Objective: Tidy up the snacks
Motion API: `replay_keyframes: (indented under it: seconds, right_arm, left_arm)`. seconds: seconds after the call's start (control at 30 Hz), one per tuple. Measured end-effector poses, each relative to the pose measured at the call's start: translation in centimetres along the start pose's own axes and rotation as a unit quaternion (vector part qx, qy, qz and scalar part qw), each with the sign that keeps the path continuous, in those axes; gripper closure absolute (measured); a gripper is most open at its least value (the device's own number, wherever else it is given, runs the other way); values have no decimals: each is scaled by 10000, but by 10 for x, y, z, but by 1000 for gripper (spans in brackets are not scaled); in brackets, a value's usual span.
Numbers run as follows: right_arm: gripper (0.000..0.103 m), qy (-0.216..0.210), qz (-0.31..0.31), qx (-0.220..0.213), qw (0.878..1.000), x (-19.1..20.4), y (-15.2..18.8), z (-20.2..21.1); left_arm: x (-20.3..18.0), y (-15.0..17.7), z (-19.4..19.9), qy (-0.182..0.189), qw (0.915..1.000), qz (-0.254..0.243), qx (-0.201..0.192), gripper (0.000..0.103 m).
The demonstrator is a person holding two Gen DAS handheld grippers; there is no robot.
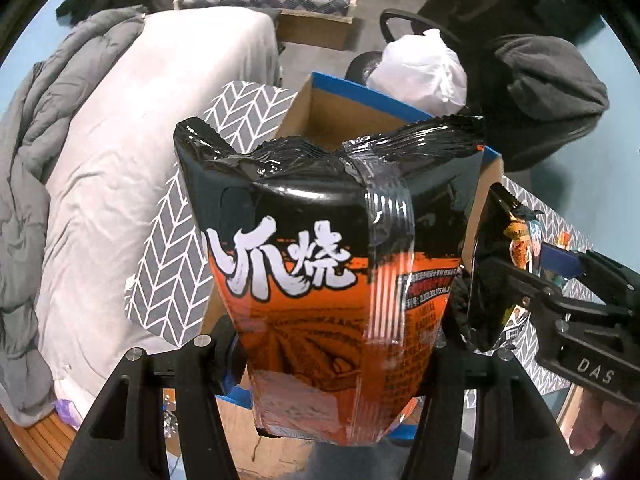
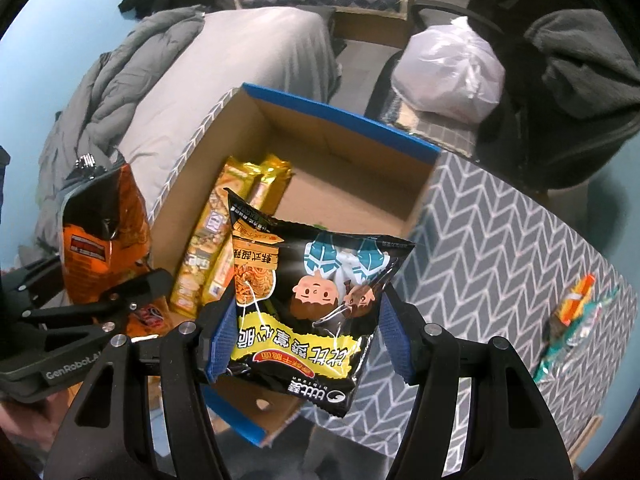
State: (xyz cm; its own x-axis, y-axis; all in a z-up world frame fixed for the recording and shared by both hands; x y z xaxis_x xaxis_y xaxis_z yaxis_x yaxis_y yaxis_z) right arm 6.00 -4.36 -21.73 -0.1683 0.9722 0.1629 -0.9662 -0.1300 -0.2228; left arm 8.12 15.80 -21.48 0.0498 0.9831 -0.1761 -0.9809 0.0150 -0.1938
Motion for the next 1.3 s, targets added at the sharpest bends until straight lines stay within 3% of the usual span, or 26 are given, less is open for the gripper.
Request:
replay_keyframes:
  seconds: [0.3, 0.53, 0.73, 1.3]
  right_arm:
    - [38, 24, 44, 129, 9999, 10, -11, -15]
    - [28, 109, -120, 12, 9999, -3, -16, -6]
    - [28, 144, -273, -28, 9995, -15, -15, 3]
    - [24, 519, -495, -204, 9972, -75, 14, 36]
  left_arm:
    - [10, -2, -12, -9, 9997, 181, 165, 42]
    - [8, -6, -9, -14, 9998, 180, 128, 30]
    - [0, -10, 1, 50, 9998, 183, 50, 30]
    - [-72, -8, 22, 79, 9988, -475, -68, 25]
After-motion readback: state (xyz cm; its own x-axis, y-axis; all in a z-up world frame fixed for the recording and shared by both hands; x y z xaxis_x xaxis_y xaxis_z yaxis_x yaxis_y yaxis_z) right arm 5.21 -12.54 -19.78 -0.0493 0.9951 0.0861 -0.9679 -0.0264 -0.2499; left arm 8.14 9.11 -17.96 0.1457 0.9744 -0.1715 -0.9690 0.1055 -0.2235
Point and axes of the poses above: each gripper's, at about its wrist camera, not at the fingertips, and z roughly against the way its jaws point, x to its left, y to its underside, the point moved 6 cm from there along -z, roughly the way its jaws point, and after that the axes turned 5 degrees about y, right-handed, at the moved point
